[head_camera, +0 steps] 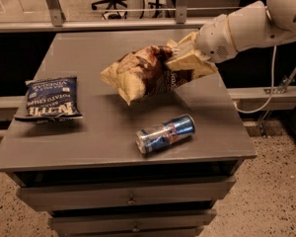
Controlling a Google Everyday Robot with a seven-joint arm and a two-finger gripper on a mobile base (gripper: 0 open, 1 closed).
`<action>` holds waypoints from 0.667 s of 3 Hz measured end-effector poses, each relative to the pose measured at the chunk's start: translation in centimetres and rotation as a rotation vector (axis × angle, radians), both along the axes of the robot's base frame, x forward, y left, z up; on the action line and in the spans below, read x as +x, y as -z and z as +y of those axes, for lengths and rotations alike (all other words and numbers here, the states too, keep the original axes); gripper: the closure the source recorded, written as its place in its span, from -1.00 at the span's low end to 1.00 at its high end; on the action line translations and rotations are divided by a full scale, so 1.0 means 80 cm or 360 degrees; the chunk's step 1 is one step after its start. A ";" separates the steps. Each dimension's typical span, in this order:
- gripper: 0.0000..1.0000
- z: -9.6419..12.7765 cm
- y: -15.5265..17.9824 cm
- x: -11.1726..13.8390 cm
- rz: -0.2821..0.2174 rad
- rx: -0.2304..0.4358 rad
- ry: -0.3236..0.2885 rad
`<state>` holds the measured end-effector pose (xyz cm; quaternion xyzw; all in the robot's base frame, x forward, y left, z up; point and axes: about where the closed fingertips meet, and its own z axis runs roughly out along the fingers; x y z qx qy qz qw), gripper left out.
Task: Move brown chip bag near redbull can
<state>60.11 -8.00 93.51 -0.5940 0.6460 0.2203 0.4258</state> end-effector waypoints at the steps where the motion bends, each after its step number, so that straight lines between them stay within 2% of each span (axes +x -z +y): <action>1: 0.97 -0.011 0.024 -0.024 0.0121 -0.0052 -0.0091; 2: 0.55 -0.020 0.043 -0.033 0.0187 -0.0077 -0.0106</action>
Offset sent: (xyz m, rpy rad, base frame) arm -0.0348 -0.0294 -0.0512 -0.0682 0.1644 0.0673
